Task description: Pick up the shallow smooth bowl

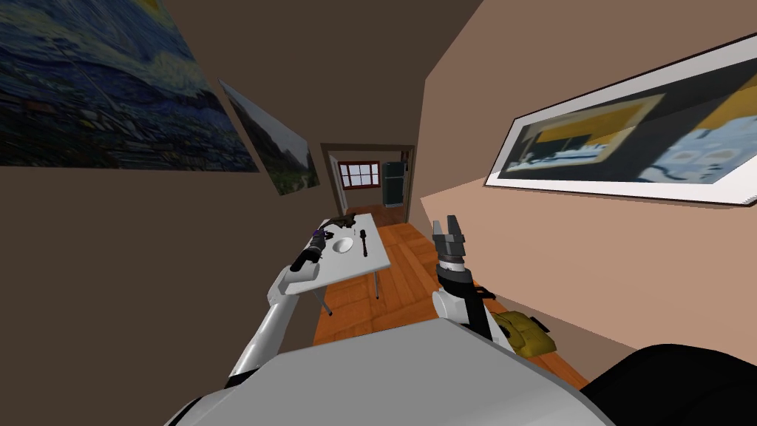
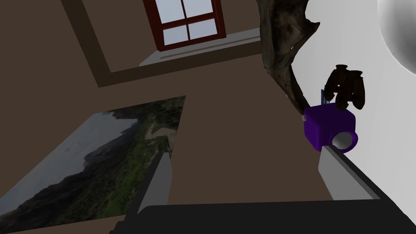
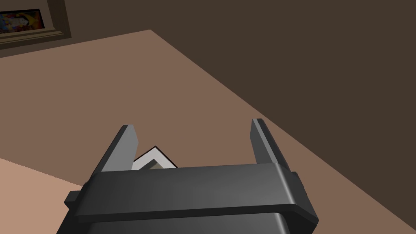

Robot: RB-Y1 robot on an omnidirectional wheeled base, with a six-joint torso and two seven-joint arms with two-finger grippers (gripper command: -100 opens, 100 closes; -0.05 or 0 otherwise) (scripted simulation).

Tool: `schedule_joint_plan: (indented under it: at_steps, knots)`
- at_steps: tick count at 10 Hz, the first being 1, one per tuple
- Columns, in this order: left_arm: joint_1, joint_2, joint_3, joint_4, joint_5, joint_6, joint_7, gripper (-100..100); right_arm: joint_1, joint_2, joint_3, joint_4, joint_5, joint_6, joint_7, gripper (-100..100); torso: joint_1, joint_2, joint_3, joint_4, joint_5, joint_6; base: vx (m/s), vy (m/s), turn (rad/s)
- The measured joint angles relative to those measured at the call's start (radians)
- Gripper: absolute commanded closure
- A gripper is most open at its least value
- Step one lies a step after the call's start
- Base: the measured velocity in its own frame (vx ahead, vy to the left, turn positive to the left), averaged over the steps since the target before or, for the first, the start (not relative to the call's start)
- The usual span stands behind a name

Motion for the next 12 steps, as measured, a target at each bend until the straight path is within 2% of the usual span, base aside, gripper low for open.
schedule_joint_plan:
  at_steps: [3, 4, 5, 8, 9, 12]
  knots:
    - [-0.052, 0.0, 0.022, 0.068, -0.009, 0.072, 0.012, -100, 0.0, 0.0, 0.0, 0.0, 0.0, 0.0, 0.0, 0, -0.002, 0.0, 0.0, 0.0, 0.0, 0.0, -0.001, -0.055, 0.022]
    - [-0.062, 0.004, 0.023, 0.094, -0.007, 0.077, 0.013, -100, 0.0, 0.0, 0.0, 0.0, 0.0, 0.0, 0.0, 0, 0.0, 0.0, 0.0, 0.0, 0.0, 0.0, 0.0, -0.044, 0.033]
    - [-0.091, 0.013, 0.032, 0.118, -0.006, 0.105, 0.018, -100, 0.0, 0.0, 0.0, 0.0, 0.0, 0.0, 0.0, 0, 0.0, 0.0, 0.0, 0.0, 0.0, 0.0, 0.006, -0.051, 0.023]
    - [-0.137, 0.018, 0.055, 0.201, -0.013, 0.156, 0.029, -100, 0.0, 0.0, 0.0, 0.0, 0.0, 0.0, 0.0, 0, -0.002, -0.001, -0.001, 0.0, -0.001, 0.0, 0.015, -0.061, 0.018]
    - [-0.142, 0.023, 0.055, 0.213, -0.008, 0.167, 0.03, -100, 0.0, 0.0, 0.0, 0.0, 0.0, 0.0, 0.0, 0, 0.0, 0.0, 0.0, 0.0, 0.0, 0.0, 0.011, -0.059, 0.025]
    - [-0.202, 0.037, 0.084, 0.295, -0.014, 0.224, 0.04, -100, 0.0, 0.0, 0.0, 0.0, 0.0, 0.0, 0.0, 0, -0.003, -0.001, -0.001, 0.0, -0.001, 0.0, 0.02, -0.074, 0.017]
